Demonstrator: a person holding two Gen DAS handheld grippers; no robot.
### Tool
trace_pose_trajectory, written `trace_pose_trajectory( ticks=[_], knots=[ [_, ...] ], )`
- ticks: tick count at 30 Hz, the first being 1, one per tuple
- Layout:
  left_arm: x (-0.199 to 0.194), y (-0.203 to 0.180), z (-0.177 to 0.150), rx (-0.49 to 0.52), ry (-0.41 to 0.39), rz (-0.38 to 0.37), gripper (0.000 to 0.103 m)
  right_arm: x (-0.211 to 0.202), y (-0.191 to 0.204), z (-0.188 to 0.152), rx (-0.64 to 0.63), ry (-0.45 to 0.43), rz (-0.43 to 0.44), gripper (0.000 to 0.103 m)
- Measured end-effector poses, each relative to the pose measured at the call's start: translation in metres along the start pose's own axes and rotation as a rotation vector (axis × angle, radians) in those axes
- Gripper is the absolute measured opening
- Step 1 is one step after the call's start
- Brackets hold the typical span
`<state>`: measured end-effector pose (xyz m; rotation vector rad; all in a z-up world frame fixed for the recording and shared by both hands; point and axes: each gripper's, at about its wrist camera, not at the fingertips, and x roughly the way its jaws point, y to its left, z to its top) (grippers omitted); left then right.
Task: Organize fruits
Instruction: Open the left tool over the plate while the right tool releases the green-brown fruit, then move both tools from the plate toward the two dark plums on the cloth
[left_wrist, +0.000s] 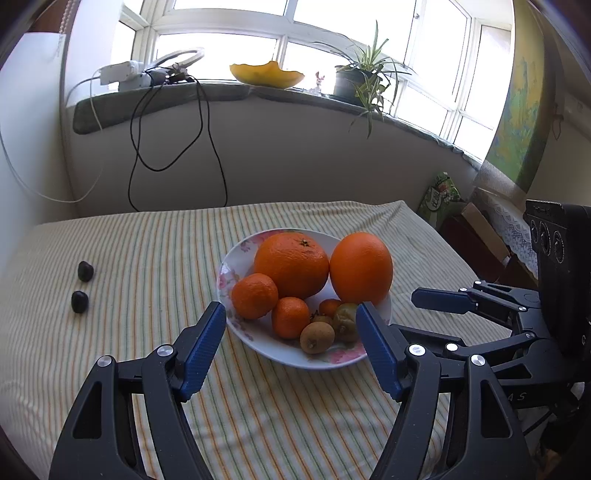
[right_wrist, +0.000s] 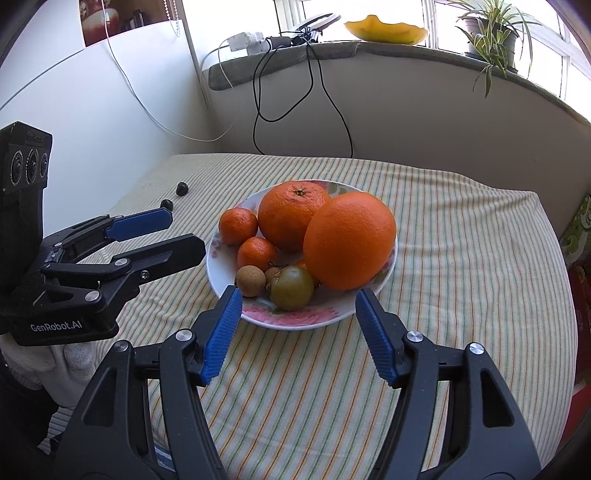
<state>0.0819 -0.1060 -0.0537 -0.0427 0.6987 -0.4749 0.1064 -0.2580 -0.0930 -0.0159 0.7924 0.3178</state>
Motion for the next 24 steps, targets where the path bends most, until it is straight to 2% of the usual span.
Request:
trace_pose_trajectory(
  ticks=[24],
  knots=[
    [-0.0055,0.0083,-0.0013,-0.027,-0.023,0.009,0.073,-0.0029,0.0046,0.0072,-0.004,-0.015,-0.002,0.067]
  ],
)
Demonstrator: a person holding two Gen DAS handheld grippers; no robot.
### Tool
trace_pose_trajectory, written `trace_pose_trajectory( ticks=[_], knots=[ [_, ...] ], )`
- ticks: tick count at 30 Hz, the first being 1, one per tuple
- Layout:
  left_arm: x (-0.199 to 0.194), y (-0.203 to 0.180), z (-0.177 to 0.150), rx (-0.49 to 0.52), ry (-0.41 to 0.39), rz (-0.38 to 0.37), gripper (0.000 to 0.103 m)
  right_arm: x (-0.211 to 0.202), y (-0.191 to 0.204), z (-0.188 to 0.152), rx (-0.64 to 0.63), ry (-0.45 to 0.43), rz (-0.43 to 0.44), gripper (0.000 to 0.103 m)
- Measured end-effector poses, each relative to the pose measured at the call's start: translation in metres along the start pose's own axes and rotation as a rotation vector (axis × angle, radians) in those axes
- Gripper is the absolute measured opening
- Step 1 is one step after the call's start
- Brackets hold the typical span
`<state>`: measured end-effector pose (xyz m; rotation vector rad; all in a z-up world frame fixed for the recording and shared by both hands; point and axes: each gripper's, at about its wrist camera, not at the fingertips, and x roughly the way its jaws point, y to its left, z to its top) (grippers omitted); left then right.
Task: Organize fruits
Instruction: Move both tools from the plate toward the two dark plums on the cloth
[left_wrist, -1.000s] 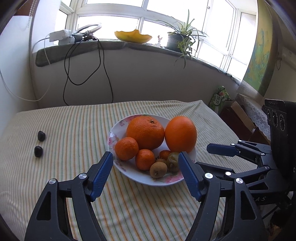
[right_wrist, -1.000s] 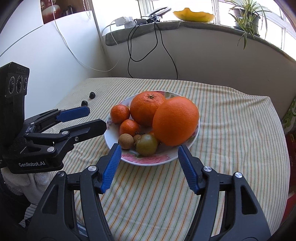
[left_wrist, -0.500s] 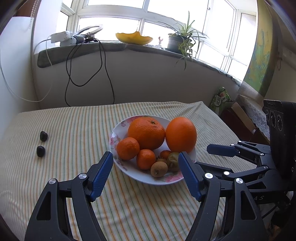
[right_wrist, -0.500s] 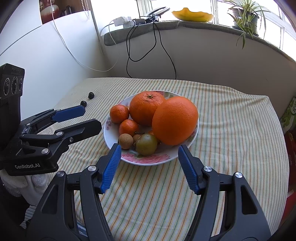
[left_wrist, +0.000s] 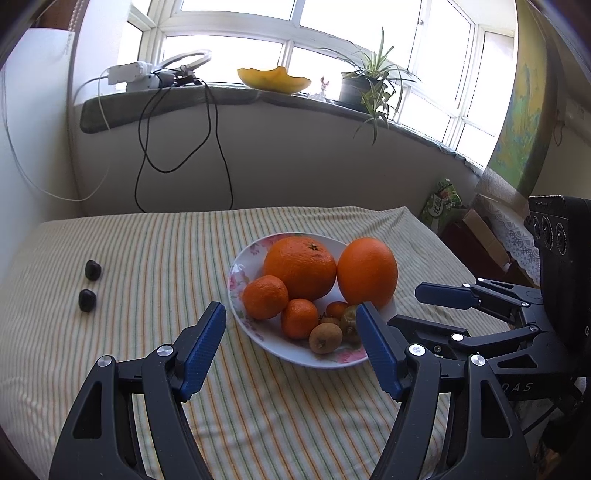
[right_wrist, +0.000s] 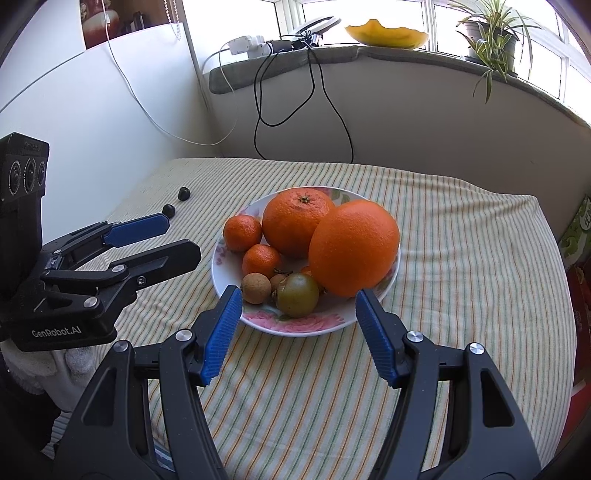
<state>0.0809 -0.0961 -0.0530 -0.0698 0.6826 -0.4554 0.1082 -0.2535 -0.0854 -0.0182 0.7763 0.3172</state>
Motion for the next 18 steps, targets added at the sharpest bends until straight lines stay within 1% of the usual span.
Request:
trace_pose_trajectory(
  ticks=[9,18],
  knots=[
    [-0.006,0.014,0.002,-0.021,-0.018,0.017,0.073,0.002,0.006,0.011,0.005,-0.026,0.021,0.067],
    [-0.011,0.033,0.002,-0.046,-0.032,0.041,0.073,0.007,0.016,0.032,0.021,-0.052,0.055,0.067]
  ],
)
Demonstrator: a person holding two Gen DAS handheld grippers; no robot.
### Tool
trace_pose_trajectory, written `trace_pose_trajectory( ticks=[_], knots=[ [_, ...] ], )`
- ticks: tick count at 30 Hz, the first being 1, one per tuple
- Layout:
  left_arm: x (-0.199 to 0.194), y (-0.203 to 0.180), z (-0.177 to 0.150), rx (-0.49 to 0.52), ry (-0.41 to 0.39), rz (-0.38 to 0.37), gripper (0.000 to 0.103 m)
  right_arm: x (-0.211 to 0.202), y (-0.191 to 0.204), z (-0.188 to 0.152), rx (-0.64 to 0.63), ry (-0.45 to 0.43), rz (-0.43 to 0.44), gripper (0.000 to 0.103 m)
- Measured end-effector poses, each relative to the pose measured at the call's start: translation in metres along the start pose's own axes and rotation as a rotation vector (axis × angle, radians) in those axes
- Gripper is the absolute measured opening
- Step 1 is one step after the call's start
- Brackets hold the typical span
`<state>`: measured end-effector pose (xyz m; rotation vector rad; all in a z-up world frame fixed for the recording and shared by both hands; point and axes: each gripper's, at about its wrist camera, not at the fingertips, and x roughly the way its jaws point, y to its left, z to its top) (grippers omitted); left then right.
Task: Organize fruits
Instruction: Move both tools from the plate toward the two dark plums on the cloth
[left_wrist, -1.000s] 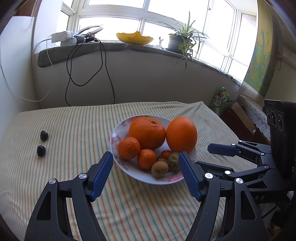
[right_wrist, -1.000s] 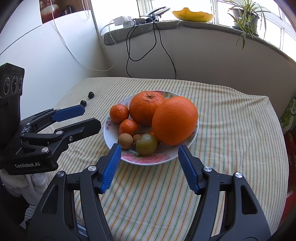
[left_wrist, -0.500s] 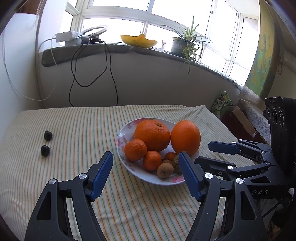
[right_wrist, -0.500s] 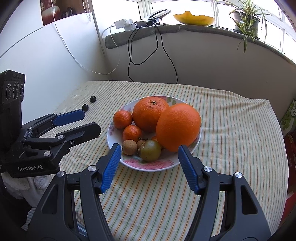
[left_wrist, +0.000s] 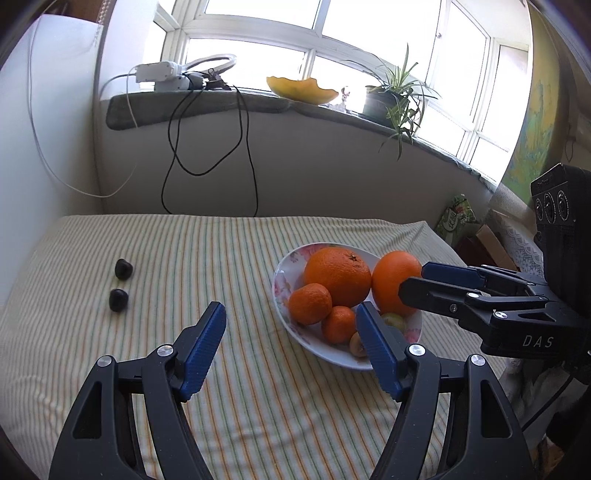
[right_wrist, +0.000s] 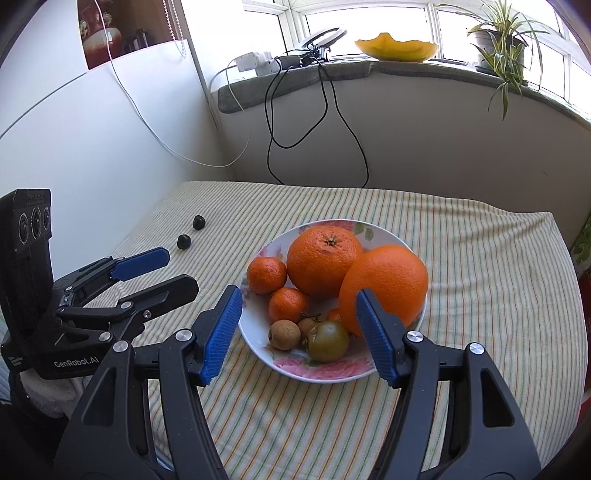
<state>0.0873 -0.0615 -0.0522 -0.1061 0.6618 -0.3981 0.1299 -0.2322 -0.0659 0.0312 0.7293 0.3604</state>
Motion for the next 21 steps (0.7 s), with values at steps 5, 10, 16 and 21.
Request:
trace_pose_trajectory(
  ticks=[5,10,16,21],
  knots=[
    [-0.002,0.012,0.000,-0.016,-0.007,0.016,0.073,0.006,0.010,0.015,0.000,-0.008,0.037,0.067],
    [-0.005,0.025,0.000,-0.033,-0.015,0.035,0.073,0.017,0.025,0.030,-0.034,0.009,0.062,0.067],
    [-0.011,0.041,0.000,-0.058,-0.025,0.058,0.073,0.036,0.048,0.047,-0.076,0.054,0.082,0.067],
    [-0.014,0.059,-0.003,-0.087,-0.027,0.080,0.073,0.054,0.060,0.062,-0.067,0.093,0.129,0.067]
  ],
)
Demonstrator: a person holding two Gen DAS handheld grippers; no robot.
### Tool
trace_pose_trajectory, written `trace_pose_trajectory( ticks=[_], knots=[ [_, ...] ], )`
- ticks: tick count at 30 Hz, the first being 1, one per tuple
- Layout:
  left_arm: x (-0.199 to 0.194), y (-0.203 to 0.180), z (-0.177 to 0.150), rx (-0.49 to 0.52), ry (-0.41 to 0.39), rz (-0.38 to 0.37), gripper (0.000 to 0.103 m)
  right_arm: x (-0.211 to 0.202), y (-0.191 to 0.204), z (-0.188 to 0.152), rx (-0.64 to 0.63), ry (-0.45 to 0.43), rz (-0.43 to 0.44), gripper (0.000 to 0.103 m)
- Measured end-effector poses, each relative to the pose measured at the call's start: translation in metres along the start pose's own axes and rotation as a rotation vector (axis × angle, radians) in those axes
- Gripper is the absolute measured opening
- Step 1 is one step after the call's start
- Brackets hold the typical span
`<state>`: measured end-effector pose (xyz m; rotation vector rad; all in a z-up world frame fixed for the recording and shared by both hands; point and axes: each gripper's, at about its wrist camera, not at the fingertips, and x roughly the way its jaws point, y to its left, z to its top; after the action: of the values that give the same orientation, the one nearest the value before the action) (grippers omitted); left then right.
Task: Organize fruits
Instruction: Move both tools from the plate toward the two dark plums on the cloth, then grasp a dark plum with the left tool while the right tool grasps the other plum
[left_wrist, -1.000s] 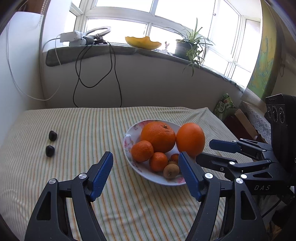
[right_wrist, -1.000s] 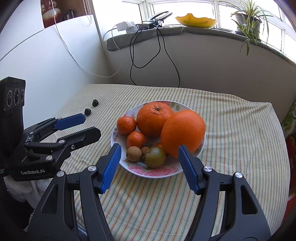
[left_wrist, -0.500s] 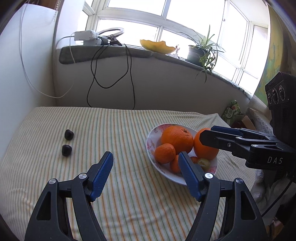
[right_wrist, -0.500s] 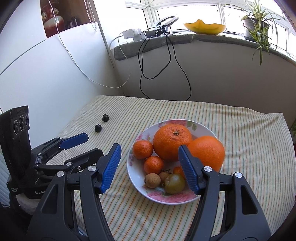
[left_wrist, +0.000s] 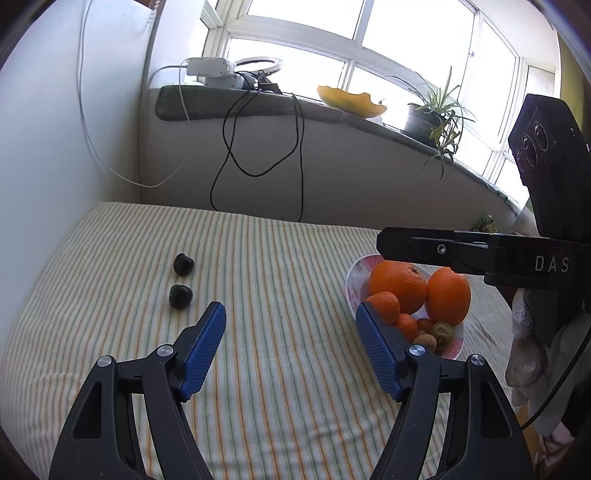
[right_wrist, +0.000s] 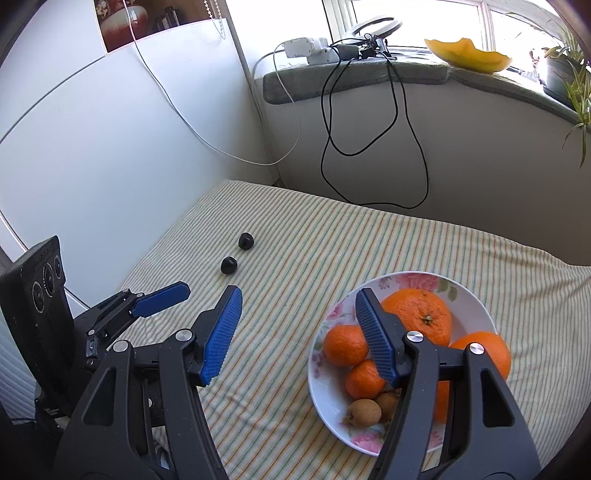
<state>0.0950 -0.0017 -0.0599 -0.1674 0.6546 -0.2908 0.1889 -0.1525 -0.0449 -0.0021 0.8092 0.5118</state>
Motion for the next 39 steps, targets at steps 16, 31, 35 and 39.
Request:
trace_pose_trajectory(
  ticks=[16,31,35,39],
  knots=[
    [0.018,0.067,0.003,-0.108,0.016,0.044,0.070,0.074,0.039,0.044,-0.037,0.104,0.075,0.067],
    [0.061,0.095,0.007,-0.131,0.100,0.018,0.045,0.170,0.050,0.067,0.065,0.272,0.155,0.049],
    [0.069,0.099,0.008,-0.131,0.115,0.019,0.043,0.192,0.051,0.069,0.069,0.302,0.132,0.045],
    [0.076,0.100,0.008,-0.129,0.131,0.018,0.042,0.211,0.048,0.071,0.090,0.325,0.132,0.042]
  ],
)
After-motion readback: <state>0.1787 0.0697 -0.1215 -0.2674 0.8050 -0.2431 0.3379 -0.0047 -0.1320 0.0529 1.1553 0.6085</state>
